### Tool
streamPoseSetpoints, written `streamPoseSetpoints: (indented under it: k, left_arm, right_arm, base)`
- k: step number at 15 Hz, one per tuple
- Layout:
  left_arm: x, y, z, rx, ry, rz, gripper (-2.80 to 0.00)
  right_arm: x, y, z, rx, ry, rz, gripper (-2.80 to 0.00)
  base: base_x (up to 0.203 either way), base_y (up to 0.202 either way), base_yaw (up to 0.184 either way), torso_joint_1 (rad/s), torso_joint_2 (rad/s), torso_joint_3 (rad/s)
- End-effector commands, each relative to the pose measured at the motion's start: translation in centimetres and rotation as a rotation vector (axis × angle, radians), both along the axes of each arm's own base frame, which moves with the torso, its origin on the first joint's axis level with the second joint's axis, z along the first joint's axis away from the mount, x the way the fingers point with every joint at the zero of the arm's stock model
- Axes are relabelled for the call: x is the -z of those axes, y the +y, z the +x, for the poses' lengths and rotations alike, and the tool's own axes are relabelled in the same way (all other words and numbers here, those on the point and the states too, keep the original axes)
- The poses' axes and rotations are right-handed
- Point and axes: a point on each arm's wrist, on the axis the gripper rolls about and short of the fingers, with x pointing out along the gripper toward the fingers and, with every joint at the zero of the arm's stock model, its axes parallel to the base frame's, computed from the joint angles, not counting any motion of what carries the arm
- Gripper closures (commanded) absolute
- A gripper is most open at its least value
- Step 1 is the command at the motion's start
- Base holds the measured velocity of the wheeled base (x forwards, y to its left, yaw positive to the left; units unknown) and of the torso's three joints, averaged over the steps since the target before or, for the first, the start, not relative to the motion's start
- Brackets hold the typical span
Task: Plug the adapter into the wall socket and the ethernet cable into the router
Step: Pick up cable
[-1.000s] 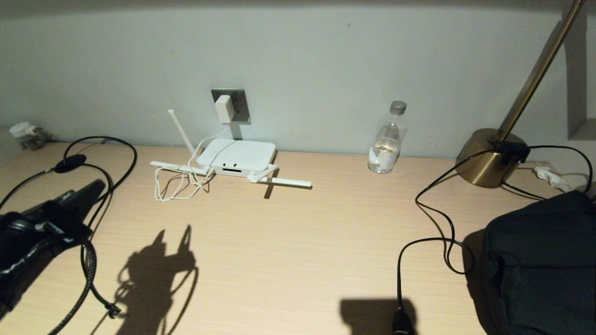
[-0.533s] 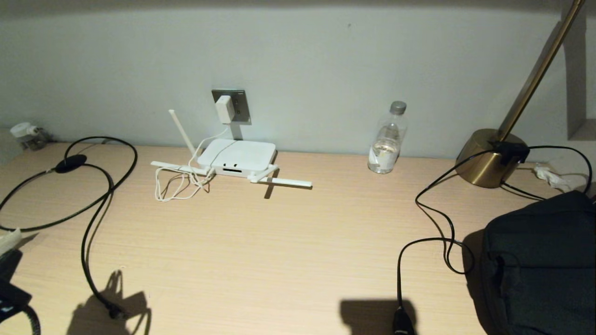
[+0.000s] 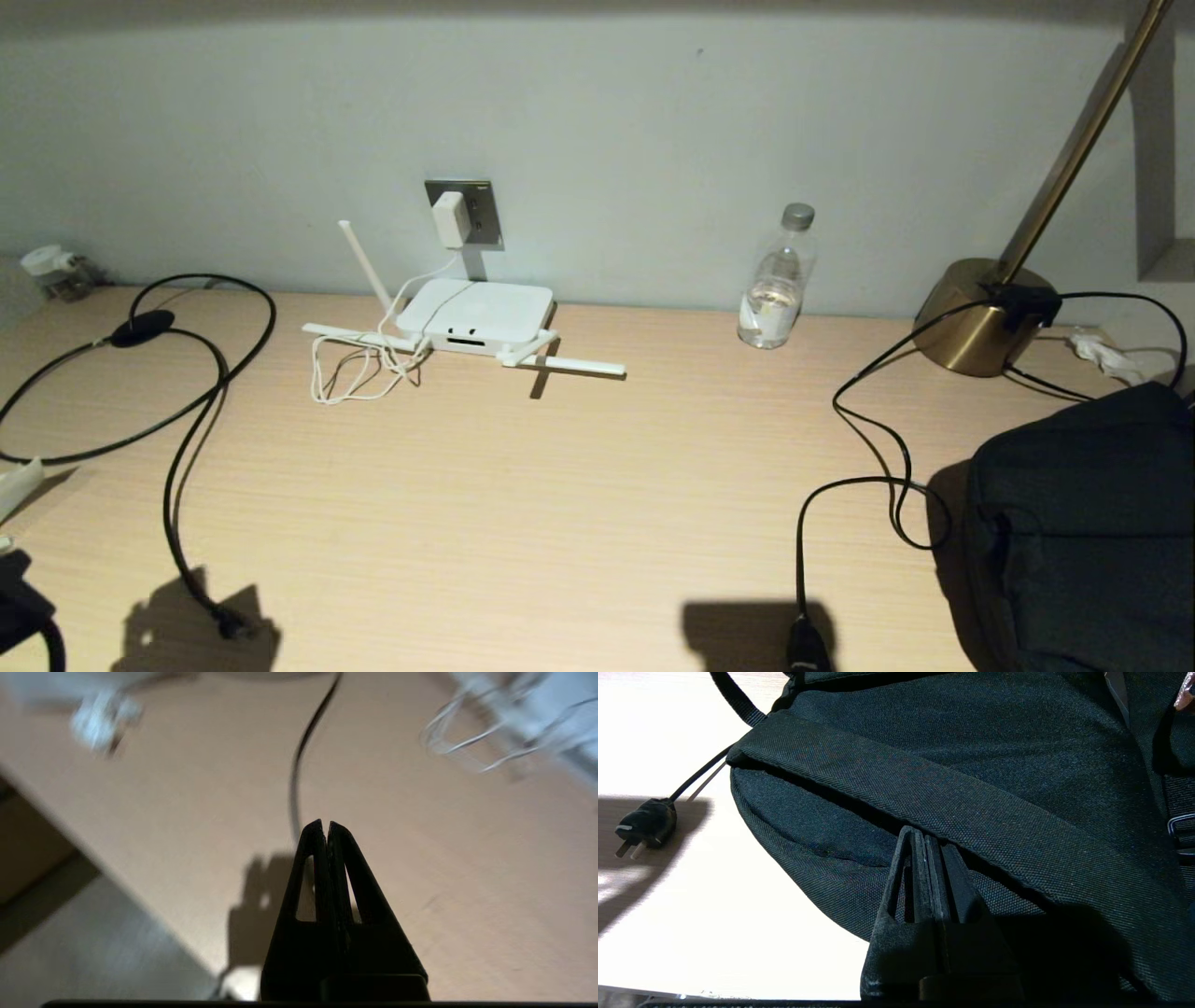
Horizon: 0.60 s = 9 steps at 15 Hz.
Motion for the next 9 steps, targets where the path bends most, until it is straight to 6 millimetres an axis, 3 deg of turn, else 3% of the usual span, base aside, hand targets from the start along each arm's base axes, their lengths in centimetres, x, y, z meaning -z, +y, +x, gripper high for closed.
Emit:
streamPoseSetpoints:
  k: [1, 3, 6, 7, 9]
  left_arm:
    - [0.4, 1.3, 1.6, -0.072, 0.094, -0.065, 0.0]
    - [-0.4, 2.7, 2.7, -0.054, 0.121, -0.09, 0.0]
    - [-0.7, 6.4, 3.7, -0.051, 0.228, -0.041, 0.0]
    - [-0.6, 7.8, 4.0, -0.006, 0.275, -0.012, 0.0]
    - [-0.7, 8.7, 4.6, 0.174, 0.289, 0.039, 0.0]
  right_arm:
    - [0.0, 0.0, 0.0, 0.0, 0.001, 0.0, 0.0]
    - [0.0, 0.0, 0.0, 0.0, 0.0, 0.0, 0.0]
    - [0.0, 0.0, 0.0, 0.0, 0.0, 0.001, 0.0]
    - [0.0, 0.0, 0.0, 0.0, 0.0, 0.001, 0.0]
    - [0.0, 0.0, 0.0, 0.0, 0.001, 0.001, 0.0]
  base:
    - [0.0, 0.0, 0.0, 0.0, 0.0, 0.0]
    - [0.0, 0.0, 0.0, 0.0, 0.0, 0.0]
    - [0.0, 0.0, 0.0, 0.0, 0.0, 0.0]
    - [0.0, 0.0, 0.0, 0.0, 0.0, 0.0]
    - [0.0, 0.0, 0.0, 0.0, 0.0, 0.0]
